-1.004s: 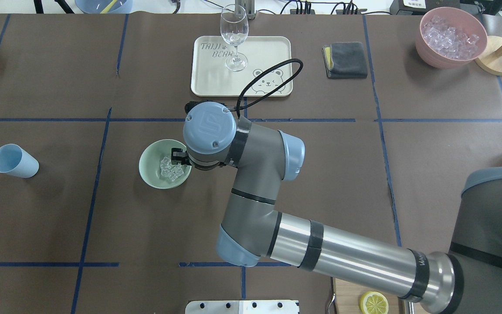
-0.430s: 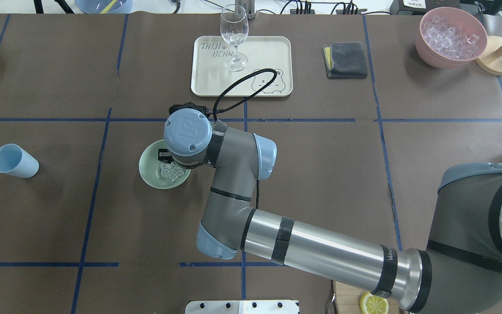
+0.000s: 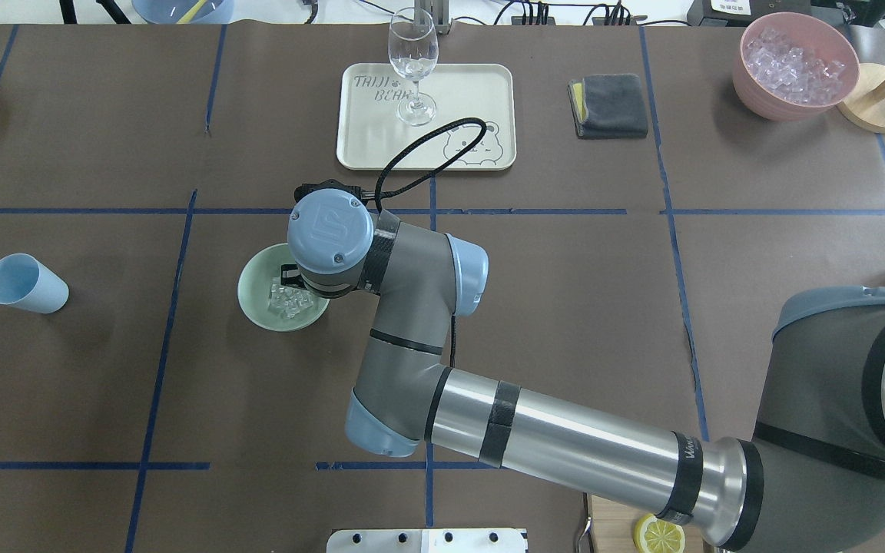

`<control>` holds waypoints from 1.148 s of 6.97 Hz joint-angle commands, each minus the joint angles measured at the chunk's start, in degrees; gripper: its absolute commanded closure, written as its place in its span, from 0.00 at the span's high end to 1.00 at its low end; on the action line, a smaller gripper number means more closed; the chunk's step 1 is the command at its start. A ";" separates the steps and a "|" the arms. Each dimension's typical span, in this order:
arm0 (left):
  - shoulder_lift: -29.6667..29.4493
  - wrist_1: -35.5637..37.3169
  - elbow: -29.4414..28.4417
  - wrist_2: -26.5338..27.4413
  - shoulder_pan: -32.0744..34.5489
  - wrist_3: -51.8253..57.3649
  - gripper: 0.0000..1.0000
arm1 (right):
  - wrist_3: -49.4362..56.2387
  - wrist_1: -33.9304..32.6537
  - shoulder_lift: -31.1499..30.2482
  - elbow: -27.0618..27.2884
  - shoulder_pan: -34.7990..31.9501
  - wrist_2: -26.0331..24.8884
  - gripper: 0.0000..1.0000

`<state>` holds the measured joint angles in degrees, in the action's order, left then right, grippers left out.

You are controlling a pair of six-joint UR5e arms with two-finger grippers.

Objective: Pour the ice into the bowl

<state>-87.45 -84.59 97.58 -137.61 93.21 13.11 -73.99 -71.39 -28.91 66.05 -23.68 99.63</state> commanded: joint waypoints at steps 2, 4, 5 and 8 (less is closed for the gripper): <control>0.44 0.04 -1.95 0.14 -0.04 -0.02 1.00 | 2.88 -0.24 -7.86 8.95 -5.21 5.30 0.00; 0.43 0.04 -2.05 0.06 -0.04 0.07 1.00 | 11.29 -0.33 -22.60 22.30 -13.45 13.96 0.00; 0.52 0.04 -2.05 0.06 -0.04 0.16 1.00 | 16.20 -0.33 -28.94 26.80 -19.24 18.88 0.00; 0.52 -0.13 -1.70 -0.38 -0.04 0.25 1.00 | 42.06 0.81 -51.69 35.27 -31.20 27.95 0.00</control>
<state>-86.93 -84.68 95.74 -137.85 93.16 13.29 -44.01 -71.04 -70.84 98.57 -49.41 123.70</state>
